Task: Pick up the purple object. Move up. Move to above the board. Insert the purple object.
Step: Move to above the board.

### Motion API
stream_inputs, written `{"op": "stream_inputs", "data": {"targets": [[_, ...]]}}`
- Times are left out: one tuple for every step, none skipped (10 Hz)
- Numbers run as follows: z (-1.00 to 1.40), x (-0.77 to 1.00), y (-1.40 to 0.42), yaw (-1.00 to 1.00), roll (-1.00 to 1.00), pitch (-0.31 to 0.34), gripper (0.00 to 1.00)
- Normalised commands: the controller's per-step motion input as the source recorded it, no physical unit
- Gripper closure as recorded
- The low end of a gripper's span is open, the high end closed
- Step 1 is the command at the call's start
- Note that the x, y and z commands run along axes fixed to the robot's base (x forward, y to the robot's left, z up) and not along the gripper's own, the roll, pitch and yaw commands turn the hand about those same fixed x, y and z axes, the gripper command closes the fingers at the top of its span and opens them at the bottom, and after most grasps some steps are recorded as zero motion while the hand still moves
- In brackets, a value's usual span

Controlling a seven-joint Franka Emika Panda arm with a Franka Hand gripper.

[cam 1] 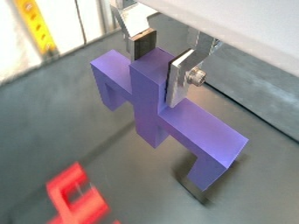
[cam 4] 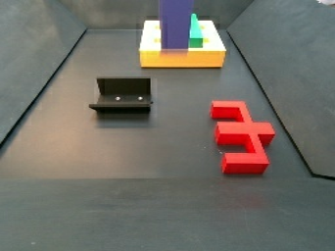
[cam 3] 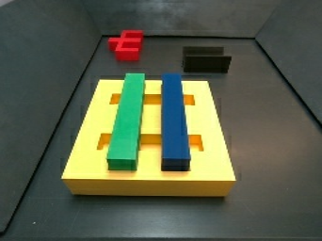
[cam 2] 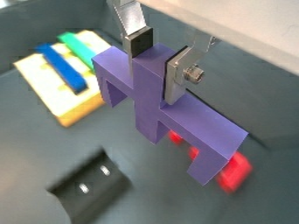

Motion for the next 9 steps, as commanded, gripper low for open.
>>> {"op": "stream_inputs", "data": {"targets": [[0.15, -0.18, -1.4, 1.0, 0.01, 0.045, 1.0], [0.14, -0.18, -1.4, 1.0, 0.0, 0.046, 1.0], [0.15, -0.17, -1.4, 1.0, 0.01, 0.049, 1.0], [0.15, -0.17, -1.4, 1.0, 0.01, 0.05, 1.0], [0.15, -0.17, -1.4, 1.0, 0.01, 0.047, 1.0], [0.16, -0.17, -1.4, 1.0, 0.01, 0.047, 1.0], [0.17, -0.17, -1.4, 1.0, 0.01, 0.048, 1.0], [0.17, -0.17, -1.4, 1.0, 0.01, 0.05, 1.0], [0.2, -0.13, -1.4, 1.0, 0.01, 0.059, 1.0]]}}
